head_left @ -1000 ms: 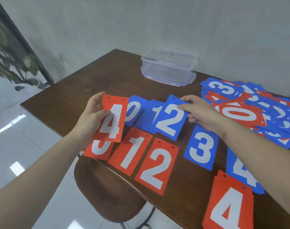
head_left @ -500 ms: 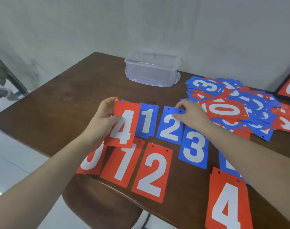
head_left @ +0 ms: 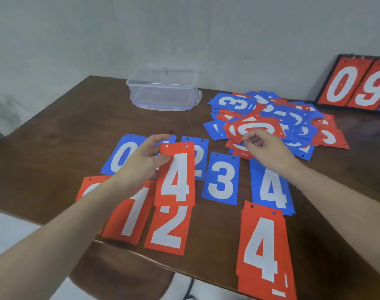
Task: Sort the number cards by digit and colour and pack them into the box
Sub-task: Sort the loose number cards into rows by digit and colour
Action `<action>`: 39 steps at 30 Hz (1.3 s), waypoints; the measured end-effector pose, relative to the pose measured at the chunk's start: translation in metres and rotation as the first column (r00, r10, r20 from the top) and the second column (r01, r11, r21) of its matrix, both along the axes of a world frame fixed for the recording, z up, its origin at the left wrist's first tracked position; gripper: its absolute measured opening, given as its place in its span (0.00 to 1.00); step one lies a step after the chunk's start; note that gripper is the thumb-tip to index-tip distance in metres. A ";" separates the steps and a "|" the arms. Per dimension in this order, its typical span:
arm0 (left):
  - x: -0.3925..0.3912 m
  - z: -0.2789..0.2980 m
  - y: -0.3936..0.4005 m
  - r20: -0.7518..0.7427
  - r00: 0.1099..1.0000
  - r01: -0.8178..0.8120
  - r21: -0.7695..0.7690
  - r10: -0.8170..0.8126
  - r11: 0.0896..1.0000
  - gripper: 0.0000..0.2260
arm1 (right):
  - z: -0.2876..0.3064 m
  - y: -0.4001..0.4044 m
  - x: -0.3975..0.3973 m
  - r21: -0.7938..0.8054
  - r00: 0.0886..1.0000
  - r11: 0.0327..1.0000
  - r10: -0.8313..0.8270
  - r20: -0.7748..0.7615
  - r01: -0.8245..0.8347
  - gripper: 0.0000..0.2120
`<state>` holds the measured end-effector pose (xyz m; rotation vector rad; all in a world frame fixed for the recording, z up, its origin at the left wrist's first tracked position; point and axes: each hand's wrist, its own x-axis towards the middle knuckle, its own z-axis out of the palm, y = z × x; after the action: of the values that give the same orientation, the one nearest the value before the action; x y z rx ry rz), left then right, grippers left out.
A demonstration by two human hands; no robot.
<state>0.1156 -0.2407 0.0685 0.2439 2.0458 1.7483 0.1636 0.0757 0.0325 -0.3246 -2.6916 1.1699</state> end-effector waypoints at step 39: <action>-0.019 -0.029 0.206 -0.519 0.744 0.093 -0.542 -0.420 0.835 0.13 | 0.000 0.146 0.108 -0.035 0.967 0.967 -0.255 -0.025 0.254 0.06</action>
<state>0.0966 -0.0347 0.0397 1.0178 2.6586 0.9777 0.2717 0.2221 0.0330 -0.6320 -2.5152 1.1304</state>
